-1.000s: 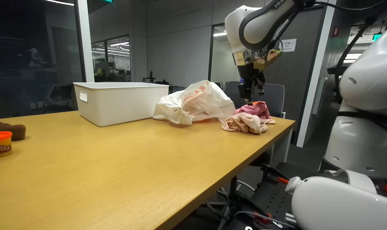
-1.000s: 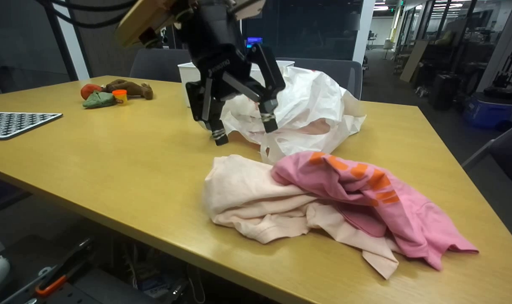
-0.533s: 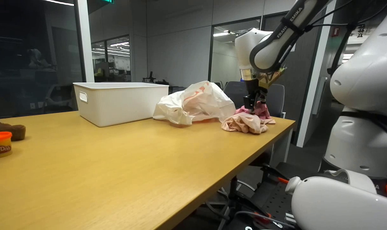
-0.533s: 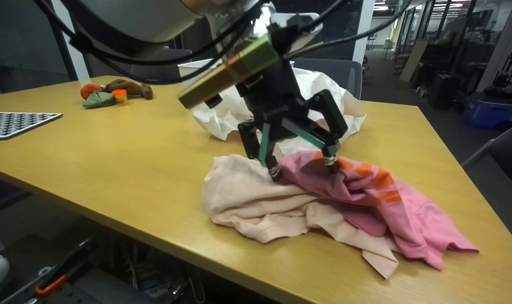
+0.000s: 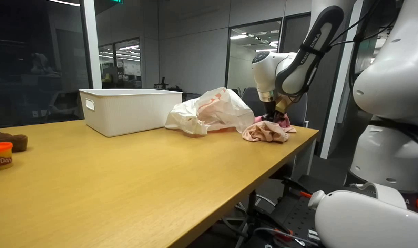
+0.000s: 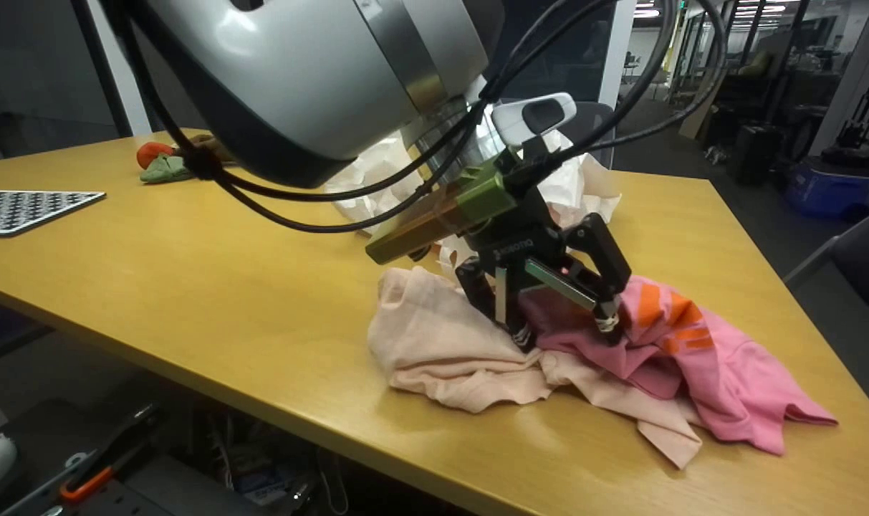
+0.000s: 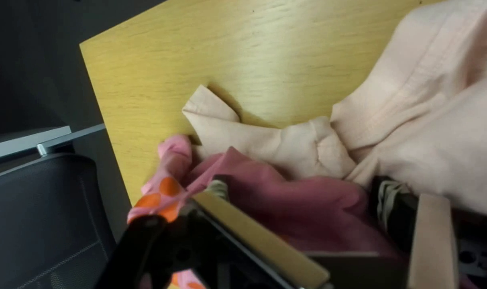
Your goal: Put the two shirts inside the plastic bag
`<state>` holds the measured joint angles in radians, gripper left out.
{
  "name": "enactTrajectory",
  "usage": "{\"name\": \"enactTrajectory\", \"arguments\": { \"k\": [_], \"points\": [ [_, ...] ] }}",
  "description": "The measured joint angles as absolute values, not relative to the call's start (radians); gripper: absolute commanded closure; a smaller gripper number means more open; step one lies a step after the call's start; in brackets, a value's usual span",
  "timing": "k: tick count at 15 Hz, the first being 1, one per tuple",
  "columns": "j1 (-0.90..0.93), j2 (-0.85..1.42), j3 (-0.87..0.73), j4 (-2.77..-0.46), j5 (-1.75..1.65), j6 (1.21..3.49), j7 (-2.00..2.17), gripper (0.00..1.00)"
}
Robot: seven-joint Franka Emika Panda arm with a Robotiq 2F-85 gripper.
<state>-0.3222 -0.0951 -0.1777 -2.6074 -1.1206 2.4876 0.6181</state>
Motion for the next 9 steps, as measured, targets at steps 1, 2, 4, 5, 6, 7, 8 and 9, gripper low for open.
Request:
{"name": "enactTrajectory", "arguments": {
  "k": [1,2,4,5,6,7,8,9],
  "points": [
    [-0.321,-0.083,-0.183,-2.596,-1.130,2.495,0.637,0.50],
    [-0.321,-0.076,-0.187,-2.587,-1.143,2.499,0.657,0.57],
    [-0.321,-0.070,-0.193,-2.570,-1.194,2.500,0.705,0.74],
    [-0.321,-0.069,-0.195,-2.564,-1.219,2.500,0.729,0.81],
    [-0.320,-0.069,-0.196,-2.558,-1.241,2.500,0.752,0.88],
    [-0.319,-0.070,-0.197,-2.554,-1.257,2.499,0.770,0.97],
    [-0.318,-0.070,-0.197,-2.549,-1.267,2.499,0.785,1.00],
    [-0.318,-0.071,-0.197,-2.546,-1.273,2.499,0.797,1.00]
  ]
}}
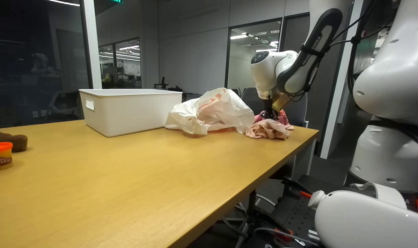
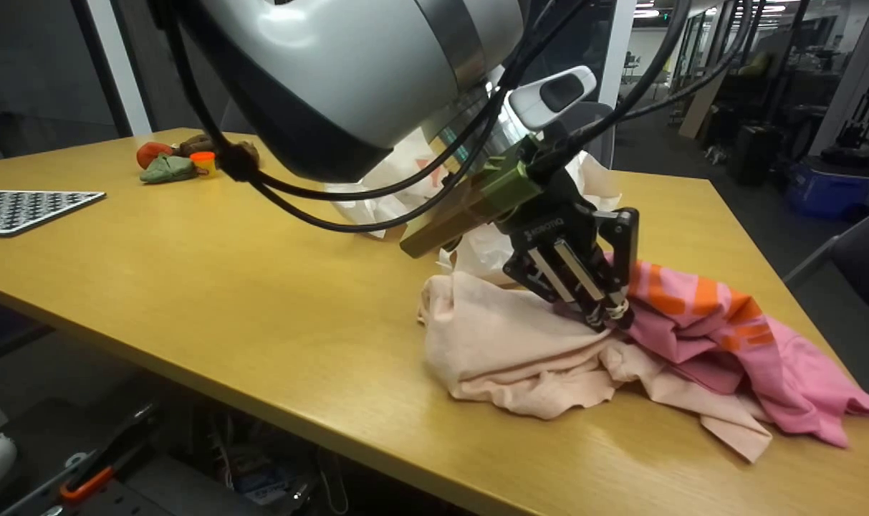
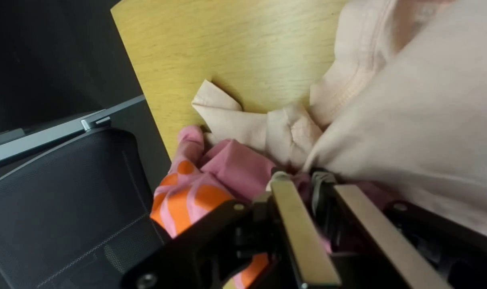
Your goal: Put the two shirts inside the plastic bag
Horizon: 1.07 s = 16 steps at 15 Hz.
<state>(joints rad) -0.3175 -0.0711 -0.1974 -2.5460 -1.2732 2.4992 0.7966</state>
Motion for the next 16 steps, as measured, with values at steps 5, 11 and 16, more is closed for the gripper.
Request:
{"name": "enactTrajectory", "arguments": {
  "k": [5,11,16],
  "points": [
    [-0.312,-0.082,-0.198,-2.544,-1.274,2.498,0.828,0.99],
    [-0.299,-0.184,-0.196,-2.548,-1.266,2.422,0.849,0.96],
    [-0.242,-0.396,-0.146,-2.602,-1.271,2.293,0.853,0.96]
  ]
}}
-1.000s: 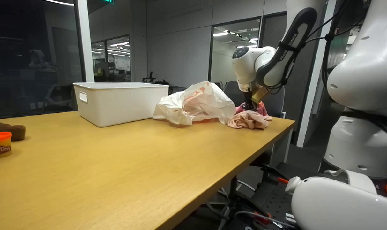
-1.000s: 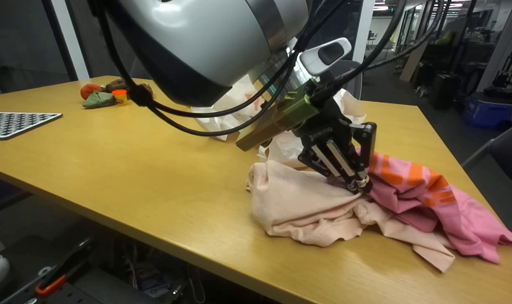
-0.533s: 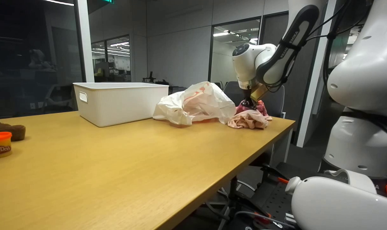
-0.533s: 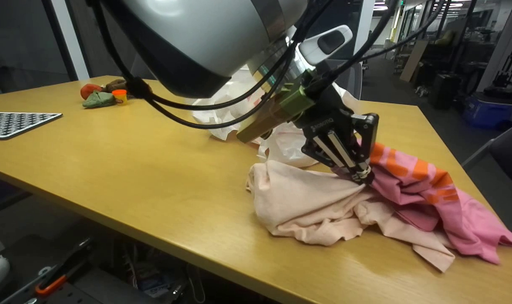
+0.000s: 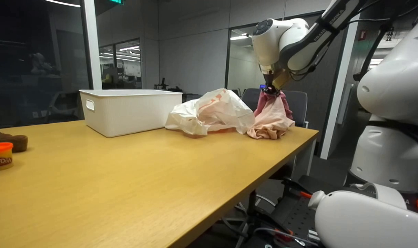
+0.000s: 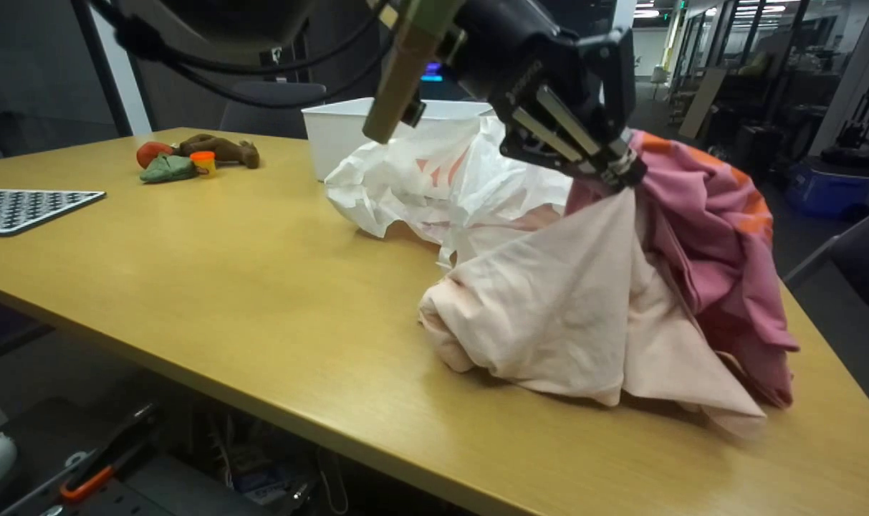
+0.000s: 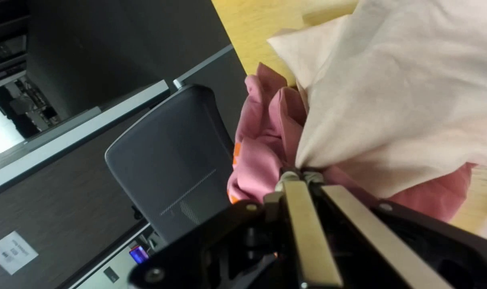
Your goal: Put the two shirts inside the plastic bag
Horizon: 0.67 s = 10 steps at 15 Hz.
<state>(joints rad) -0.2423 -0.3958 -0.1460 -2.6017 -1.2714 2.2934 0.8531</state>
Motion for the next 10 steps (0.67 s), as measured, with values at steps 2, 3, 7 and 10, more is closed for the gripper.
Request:
{"name": "enactTrajectory", "arguments": {
  "k": [2,3,7,10],
  "points": [
    [-0.209,-0.473,-0.108,-2.641,-1.276,2.267,0.853,0.96],
    [-0.190,-0.513,-0.084,-2.660,-1.279,2.253,0.855,0.96],
    [-0.106,-0.702,0.018,-2.700,-1.279,2.148,0.861,0.96],
    [-0.038,-0.854,0.079,-2.705,-1.277,2.057,0.851,0.96]
  ]
}}
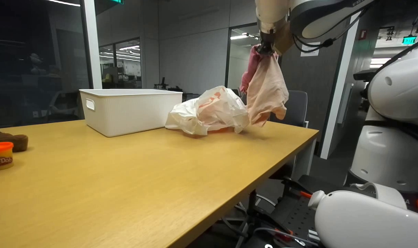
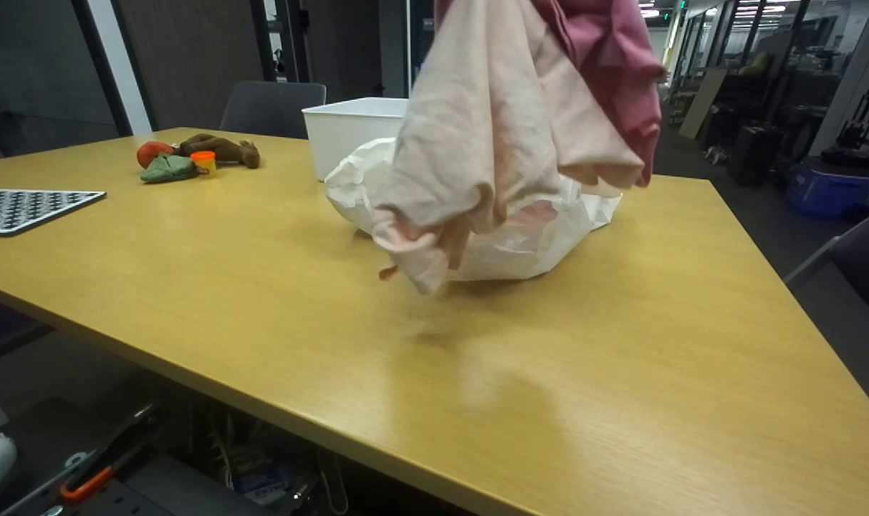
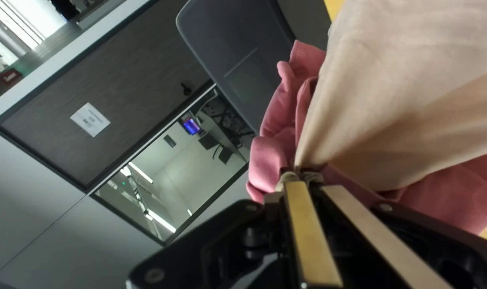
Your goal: Put the two shirts inside the plastic bag
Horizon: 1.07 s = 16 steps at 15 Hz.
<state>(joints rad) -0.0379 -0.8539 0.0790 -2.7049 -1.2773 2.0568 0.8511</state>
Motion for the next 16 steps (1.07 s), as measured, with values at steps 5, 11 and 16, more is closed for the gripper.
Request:
{"name": "enactTrajectory", "arguments": {
  "k": [5,11,16],
  "points": [
    [0.140,-1.047,0.076,-2.705,-1.201,2.063,0.705,0.96],
    [0.234,-1.057,-0.032,-2.731,-1.032,2.256,0.558,0.96],
    [0.232,-0.906,-0.084,-2.770,-0.835,2.417,0.393,0.96]
  ]
}}
